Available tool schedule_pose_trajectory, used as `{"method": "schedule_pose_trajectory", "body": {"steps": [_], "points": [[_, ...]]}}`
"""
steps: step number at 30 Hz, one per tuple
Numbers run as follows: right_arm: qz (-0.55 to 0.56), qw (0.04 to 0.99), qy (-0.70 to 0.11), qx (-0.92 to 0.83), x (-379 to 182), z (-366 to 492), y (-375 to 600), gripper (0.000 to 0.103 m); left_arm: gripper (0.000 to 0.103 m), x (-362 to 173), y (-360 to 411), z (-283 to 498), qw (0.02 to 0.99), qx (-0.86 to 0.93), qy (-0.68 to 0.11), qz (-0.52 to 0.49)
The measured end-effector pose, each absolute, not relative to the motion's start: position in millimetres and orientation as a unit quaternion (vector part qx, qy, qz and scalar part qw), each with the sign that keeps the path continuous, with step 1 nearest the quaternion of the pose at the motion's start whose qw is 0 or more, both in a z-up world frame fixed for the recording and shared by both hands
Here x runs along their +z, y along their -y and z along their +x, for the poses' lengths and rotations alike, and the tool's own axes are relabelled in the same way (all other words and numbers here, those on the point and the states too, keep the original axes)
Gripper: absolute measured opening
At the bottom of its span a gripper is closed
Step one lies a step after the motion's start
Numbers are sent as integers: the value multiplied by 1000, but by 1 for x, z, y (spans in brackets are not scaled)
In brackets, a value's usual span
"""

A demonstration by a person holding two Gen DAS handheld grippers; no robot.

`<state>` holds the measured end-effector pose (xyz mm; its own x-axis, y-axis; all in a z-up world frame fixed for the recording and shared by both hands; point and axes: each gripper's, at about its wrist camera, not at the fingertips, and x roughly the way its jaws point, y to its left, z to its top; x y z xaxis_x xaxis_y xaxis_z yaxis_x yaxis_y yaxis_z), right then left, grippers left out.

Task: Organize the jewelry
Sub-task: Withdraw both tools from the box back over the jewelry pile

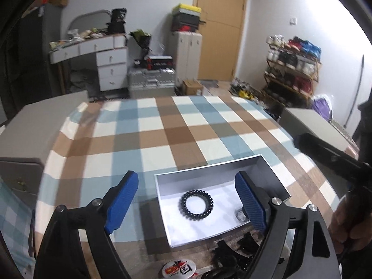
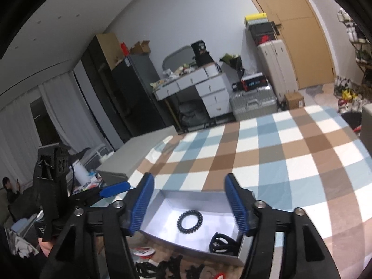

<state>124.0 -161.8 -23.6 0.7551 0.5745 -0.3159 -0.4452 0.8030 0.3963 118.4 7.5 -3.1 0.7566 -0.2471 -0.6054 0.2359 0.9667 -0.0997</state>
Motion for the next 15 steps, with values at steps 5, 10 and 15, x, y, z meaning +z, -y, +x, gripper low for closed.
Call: {"method": "schedule_pose_trajectory", "body": {"steps": [5,10,15], "points": [[135,931,-202,271,-14,107,162,79,83,3,-9,105,946,-99,-308,-3],[135,932,-206,268,-14,85,161,85,89,4,-8,88,954,-77,-290,12],[121,936,-196,267,-16,61,159,94,98,6,-12,67,960,-61,-272,6]]}}
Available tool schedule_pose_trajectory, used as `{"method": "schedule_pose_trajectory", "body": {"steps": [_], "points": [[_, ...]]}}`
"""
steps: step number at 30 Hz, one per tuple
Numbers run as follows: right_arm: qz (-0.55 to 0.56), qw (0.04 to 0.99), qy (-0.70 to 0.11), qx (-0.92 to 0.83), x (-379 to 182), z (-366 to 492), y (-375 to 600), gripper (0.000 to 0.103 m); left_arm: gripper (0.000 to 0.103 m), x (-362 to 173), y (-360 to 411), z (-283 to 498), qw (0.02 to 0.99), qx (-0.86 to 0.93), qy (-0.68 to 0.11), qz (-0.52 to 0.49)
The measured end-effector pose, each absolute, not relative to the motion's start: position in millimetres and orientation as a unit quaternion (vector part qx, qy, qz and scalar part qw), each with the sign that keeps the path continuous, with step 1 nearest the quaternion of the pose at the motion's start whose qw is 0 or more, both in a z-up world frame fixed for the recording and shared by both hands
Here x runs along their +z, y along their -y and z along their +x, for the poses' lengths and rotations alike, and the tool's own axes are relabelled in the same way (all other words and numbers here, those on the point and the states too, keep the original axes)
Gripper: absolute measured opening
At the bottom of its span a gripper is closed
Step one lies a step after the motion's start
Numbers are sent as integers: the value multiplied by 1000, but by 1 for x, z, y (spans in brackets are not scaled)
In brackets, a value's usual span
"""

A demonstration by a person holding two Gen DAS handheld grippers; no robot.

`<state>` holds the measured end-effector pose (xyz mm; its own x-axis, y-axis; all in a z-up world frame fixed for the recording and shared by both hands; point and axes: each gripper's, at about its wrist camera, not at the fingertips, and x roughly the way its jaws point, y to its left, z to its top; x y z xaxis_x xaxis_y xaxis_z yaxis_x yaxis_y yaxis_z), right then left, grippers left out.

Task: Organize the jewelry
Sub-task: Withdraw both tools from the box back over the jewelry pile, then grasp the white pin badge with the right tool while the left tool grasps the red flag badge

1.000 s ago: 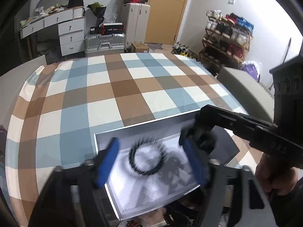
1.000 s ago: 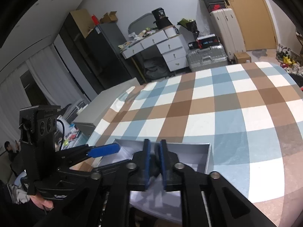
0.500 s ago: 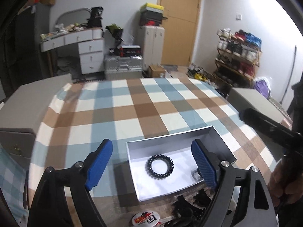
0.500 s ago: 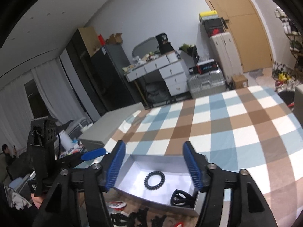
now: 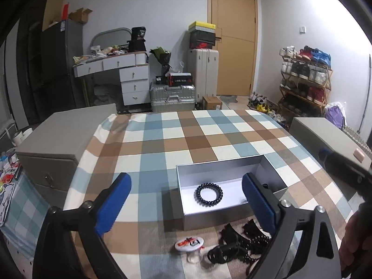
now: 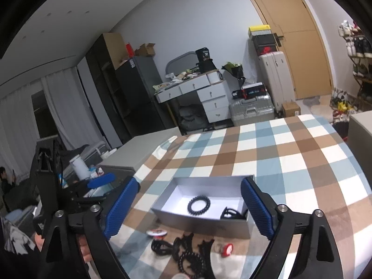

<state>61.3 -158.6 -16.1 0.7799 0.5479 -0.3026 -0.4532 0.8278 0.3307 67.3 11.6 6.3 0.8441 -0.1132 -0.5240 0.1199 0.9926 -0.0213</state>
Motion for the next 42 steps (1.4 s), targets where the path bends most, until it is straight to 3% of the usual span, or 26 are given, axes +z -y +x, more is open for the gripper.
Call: {"method": "schedule_pose_trajectory", "body": {"steps": [6,31,40,42], "points": [[108,939,-184,271,-19,37,156,103,102,8,-15,46,968,-44,-247,-7],[12,917,-283,280,-107,-1,114,103,102,-64,-34,1,947,2,-316,-49],[-7,910,-314,271,-127,4,97,88,102,-71,-39,-6,942,-3,-332,-50],[-11,911,-318,264,-129,5,94,79,102,-72,-43,-6,941,0,-334,-53]]}}
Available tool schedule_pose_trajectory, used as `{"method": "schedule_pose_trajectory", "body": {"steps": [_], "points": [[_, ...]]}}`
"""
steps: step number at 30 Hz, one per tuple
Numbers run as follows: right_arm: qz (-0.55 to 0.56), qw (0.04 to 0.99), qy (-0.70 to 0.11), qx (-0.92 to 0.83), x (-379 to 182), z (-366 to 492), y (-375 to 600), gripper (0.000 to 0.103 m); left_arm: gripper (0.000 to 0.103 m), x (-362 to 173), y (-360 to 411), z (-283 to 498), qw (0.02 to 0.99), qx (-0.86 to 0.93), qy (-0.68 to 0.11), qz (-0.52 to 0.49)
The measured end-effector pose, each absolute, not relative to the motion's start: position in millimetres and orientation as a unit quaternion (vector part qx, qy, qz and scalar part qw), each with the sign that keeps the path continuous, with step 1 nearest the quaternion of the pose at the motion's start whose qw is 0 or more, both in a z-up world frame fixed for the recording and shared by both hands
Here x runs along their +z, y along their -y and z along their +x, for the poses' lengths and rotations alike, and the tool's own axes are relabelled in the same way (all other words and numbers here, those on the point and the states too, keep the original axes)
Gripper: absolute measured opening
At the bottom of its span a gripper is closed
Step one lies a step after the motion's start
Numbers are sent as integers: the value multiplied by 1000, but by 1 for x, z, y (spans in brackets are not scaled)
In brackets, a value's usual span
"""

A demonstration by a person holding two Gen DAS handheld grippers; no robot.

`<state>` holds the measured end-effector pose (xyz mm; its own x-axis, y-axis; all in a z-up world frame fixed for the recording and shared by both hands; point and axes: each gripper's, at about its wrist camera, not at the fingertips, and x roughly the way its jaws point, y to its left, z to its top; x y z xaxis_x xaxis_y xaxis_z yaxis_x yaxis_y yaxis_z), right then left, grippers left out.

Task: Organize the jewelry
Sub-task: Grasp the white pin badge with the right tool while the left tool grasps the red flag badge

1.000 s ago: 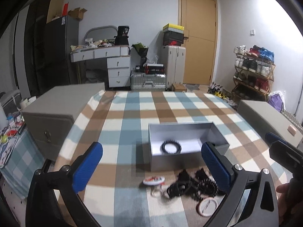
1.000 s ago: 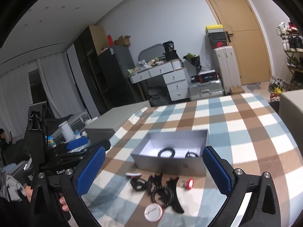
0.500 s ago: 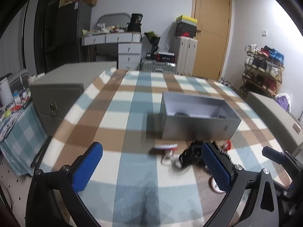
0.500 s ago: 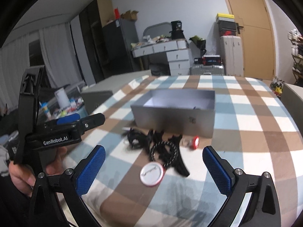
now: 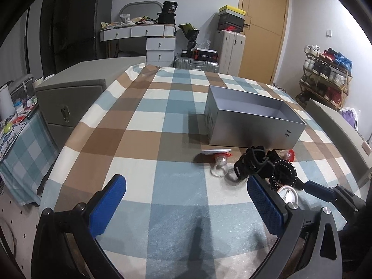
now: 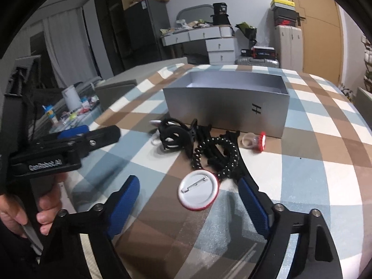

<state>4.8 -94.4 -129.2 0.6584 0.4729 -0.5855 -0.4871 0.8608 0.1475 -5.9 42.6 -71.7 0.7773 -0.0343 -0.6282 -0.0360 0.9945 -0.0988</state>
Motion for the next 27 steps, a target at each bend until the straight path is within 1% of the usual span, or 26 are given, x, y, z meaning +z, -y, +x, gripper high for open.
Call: {"method": "schedule_pose_trajectory", "body": {"steps": [2,6,9,10,11,14,15,16,17,23,27], "points": [[-12,908,-326,263,-131,7,93,75,102,-73,-45,-5,940,5,-336,-55],[-33,909,-336,246,-136,10,86,74,102,-74,-51,-5,937,10,-343,-66],[-78,910,-333,232,-138,6,74,72,102,-75,-53,-5,936,13,-346,-65],[-93,911,-330,229,-139,3,70,70,102,-76,-53,-4,935,14,-347,-64],[-101,911,-328,228,-140,2,67,64,102,-76,-54,-3,935,14,-348,-64],[-107,912,-323,230,-140,1,65,56,102,-76,-55,-2,934,15,-351,-67],[-105,912,-323,230,-139,1,66,49,102,-76,-56,-2,934,15,-351,-67],[-104,913,-321,230,-139,1,66,43,102,-75,-56,-1,934,16,-352,-66],[-105,913,-320,229,-139,1,67,42,102,-75,-56,-1,934,16,-351,-65],[-89,914,-316,237,-139,1,72,42,102,-73,-63,7,933,18,-353,-66],[-56,915,-314,247,-136,2,83,42,102,-72,-65,22,929,-8,-364,-68]]}}
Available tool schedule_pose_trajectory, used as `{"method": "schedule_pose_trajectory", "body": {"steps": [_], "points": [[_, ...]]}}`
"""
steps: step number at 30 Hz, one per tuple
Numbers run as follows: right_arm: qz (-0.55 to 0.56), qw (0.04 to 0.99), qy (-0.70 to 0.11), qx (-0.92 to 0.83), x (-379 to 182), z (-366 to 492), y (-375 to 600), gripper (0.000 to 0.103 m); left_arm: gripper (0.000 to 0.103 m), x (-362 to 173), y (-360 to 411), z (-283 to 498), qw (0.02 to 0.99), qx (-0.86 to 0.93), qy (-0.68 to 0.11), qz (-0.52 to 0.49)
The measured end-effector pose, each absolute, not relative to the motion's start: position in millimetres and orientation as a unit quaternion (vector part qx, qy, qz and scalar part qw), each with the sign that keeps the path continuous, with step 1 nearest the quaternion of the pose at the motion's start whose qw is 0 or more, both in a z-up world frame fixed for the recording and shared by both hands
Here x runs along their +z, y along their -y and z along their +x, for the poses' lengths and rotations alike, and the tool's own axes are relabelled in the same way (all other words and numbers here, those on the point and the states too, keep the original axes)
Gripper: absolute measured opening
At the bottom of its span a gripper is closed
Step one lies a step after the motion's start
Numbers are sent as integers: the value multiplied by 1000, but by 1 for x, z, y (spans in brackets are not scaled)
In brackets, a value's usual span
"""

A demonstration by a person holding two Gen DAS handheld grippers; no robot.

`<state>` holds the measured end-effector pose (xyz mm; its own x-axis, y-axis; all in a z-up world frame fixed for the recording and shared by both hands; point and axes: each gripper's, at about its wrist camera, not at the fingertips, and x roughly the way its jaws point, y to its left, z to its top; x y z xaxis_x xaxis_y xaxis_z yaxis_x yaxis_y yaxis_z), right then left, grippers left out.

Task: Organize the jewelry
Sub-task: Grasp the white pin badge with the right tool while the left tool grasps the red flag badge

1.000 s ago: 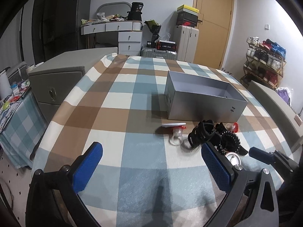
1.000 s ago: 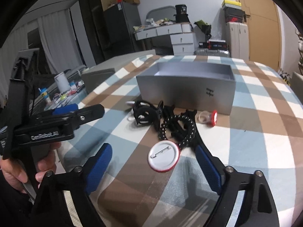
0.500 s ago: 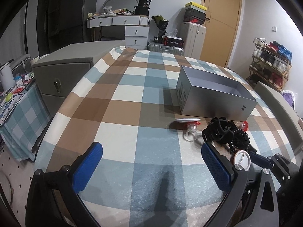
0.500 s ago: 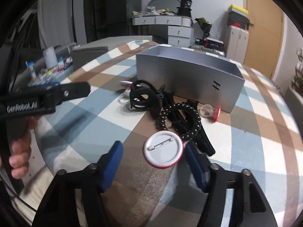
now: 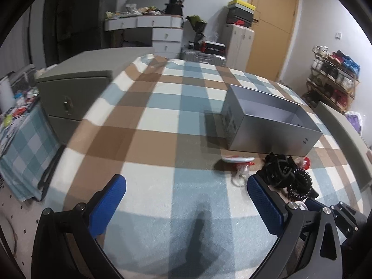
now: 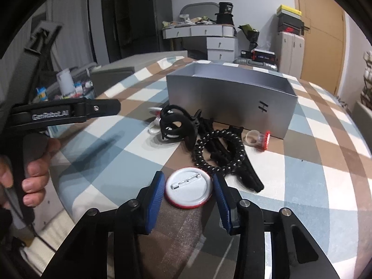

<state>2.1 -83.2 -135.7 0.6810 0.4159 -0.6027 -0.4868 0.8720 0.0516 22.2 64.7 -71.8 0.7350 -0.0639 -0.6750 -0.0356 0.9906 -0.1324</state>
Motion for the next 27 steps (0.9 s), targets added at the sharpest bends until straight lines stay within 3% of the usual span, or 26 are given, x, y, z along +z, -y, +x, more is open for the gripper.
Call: {"method": "schedule_pose_trajectory", "body": {"steps": [20,24,27], "points": [[-2,918,-283,277,-114,-4,108,42,101,-80,-50,93,859,-224,-451,-93],[2,917,-287,277,-115,-2,107,42,73,-85,-51,99,845,-238,-466,-112],[7,914,-294,279,-116,-3,105,42,71,-84,-47,96,850,-235,-460,-103]]}}
